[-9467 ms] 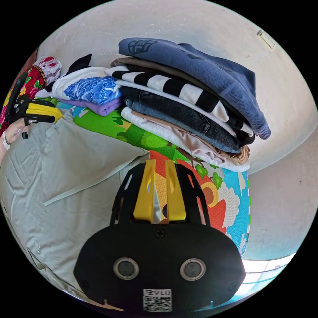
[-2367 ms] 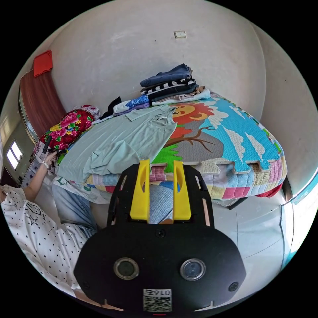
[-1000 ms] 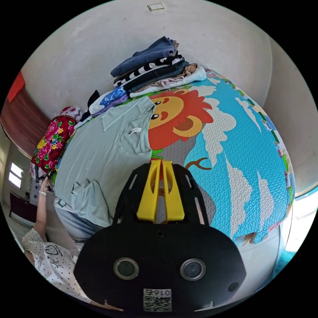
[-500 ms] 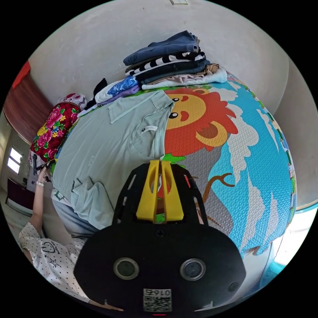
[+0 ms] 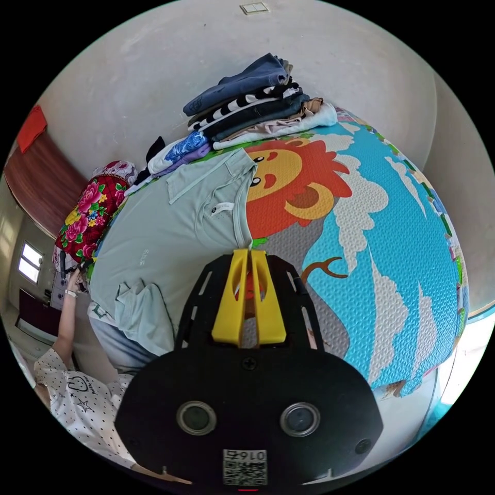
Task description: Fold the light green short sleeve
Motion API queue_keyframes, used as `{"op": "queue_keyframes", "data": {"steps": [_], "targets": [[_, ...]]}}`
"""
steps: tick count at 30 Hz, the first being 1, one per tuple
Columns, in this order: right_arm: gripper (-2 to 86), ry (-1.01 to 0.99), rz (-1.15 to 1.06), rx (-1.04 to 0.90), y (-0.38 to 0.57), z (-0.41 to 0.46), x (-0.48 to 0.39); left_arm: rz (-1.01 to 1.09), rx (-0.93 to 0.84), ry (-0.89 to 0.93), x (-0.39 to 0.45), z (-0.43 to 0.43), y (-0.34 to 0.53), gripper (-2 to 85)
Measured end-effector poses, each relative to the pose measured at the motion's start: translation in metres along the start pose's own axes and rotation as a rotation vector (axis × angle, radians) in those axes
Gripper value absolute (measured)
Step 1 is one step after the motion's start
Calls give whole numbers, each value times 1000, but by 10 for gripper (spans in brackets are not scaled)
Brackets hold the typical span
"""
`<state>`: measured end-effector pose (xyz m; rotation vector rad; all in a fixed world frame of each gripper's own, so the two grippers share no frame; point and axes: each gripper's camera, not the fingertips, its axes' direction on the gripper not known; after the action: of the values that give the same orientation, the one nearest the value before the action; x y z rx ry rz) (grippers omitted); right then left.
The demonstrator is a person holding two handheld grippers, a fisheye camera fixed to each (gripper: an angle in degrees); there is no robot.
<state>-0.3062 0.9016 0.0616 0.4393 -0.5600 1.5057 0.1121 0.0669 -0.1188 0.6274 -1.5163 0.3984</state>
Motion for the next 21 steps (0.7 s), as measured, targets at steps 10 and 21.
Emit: {"op": "queue_keyframes", "data": {"steps": [10,21], "targets": [[38,133,-80,88,-39,7,-29,-9,12,2,-7,24,-36,-2],[109,253,-153,-43,-218,120,-59,103,-17,-143,38,139,-191,-5]]}}
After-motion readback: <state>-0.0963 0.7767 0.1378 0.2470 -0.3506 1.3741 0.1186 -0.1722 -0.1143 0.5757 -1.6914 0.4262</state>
